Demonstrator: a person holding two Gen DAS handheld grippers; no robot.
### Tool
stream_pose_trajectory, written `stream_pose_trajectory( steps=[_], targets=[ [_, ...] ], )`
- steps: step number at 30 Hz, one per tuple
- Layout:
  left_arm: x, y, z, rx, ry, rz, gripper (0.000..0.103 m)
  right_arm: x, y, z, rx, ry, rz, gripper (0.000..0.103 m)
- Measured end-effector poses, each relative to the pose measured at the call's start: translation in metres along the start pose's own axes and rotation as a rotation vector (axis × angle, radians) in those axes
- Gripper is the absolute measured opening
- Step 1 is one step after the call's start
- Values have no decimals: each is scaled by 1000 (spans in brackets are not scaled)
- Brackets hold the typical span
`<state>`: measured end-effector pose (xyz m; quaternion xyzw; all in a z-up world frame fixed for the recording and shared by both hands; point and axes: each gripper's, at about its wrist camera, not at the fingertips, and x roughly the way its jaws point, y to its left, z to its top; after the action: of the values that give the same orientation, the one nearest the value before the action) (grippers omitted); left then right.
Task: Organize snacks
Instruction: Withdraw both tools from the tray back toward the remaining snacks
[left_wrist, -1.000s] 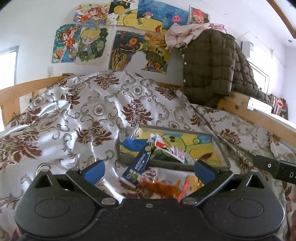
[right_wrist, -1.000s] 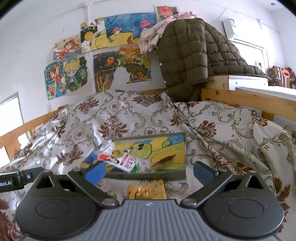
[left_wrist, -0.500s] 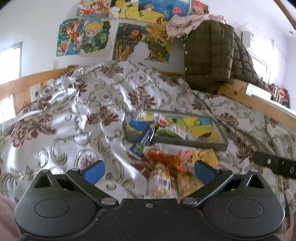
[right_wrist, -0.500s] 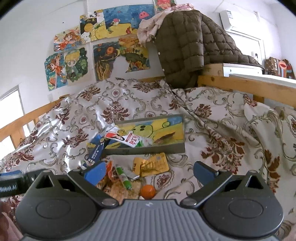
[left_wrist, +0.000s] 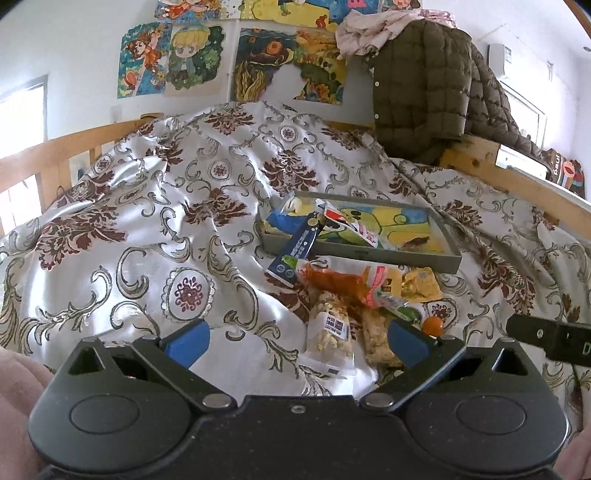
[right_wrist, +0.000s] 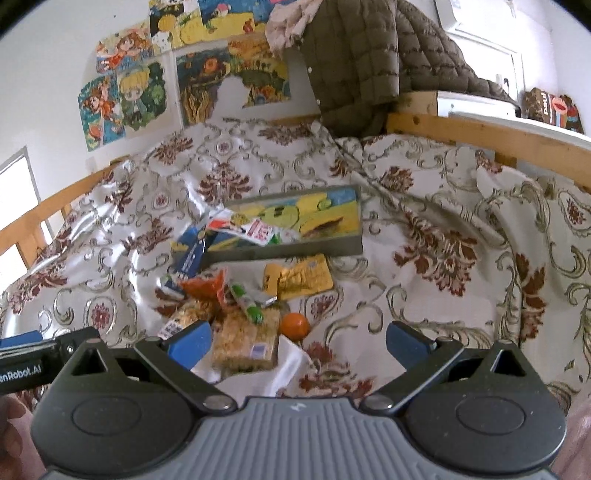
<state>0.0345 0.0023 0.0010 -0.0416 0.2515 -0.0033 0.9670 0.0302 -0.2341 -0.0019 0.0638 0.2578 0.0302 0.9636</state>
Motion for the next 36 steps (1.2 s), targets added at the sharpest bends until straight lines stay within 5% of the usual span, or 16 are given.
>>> stream_pose_trajectory(
  steps=[19, 36],
  targets=[
    [13, 6, -1, -46, 76, 77, 102, 23, 19, -10, -73, 184, 61, 103],
    [17, 6, -1, -45, 93, 90, 102, 26, 22, -10, -91, 208, 85, 103]
  ],
)
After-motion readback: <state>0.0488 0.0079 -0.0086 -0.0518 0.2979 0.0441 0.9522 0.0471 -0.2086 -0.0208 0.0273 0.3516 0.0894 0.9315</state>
